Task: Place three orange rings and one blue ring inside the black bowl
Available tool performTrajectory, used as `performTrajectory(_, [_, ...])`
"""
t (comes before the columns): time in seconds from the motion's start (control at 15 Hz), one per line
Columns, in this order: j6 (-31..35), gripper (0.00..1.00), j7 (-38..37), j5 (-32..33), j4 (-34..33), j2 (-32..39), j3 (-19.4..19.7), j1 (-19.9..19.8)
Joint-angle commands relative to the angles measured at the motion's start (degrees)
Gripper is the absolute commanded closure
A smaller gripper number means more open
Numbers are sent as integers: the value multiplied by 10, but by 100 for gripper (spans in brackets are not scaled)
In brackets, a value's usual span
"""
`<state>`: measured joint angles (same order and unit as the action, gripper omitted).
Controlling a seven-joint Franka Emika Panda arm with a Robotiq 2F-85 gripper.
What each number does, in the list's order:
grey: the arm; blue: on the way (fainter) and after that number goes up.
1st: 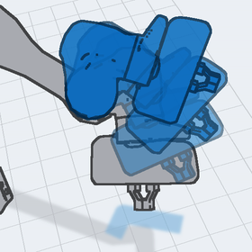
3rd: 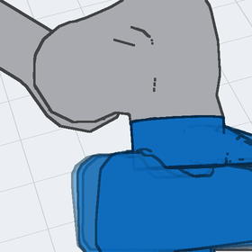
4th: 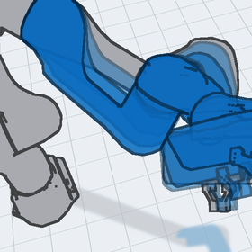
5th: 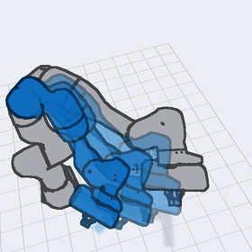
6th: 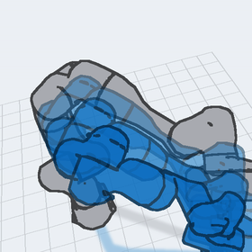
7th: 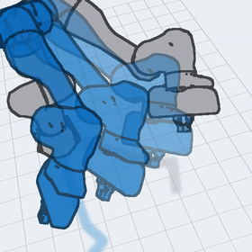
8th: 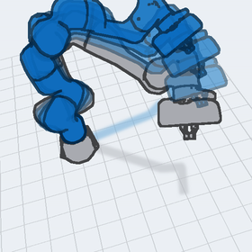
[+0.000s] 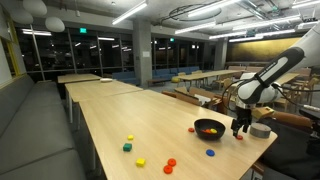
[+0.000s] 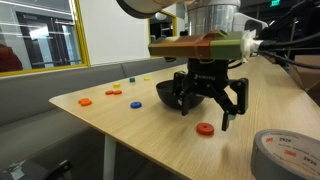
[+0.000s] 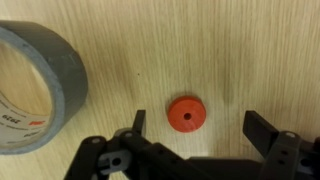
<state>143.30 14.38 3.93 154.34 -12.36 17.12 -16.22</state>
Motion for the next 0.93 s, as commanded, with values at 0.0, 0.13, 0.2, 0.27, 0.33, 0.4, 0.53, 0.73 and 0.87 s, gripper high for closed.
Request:
performTrajectory(0.0, [34,0,-9,-3,-10,24,2,0])
performTrajectory(0.13, [45,0,-13,-2,-10,32,2,-1])
performTrajectory(0.2, [48,0,-15,-2,-10,37,2,-1])
performTrajectory(0.27, [51,0,-16,-2,-9,40,2,-2])
performTrajectory(0.33, [52,0,-17,-2,-9,42,2,-2])
performTrajectory(0.4, [55,0,-20,0,-8,43,2,-4])
performTrajectory(0.53, [59,0,-20,0,-4,42,3,-6])
performTrajectory(0.73, [63,0,-25,4,0,37,4,-11])
performTrajectory(0.87, [65,0,-27,4,2,35,4,-14])
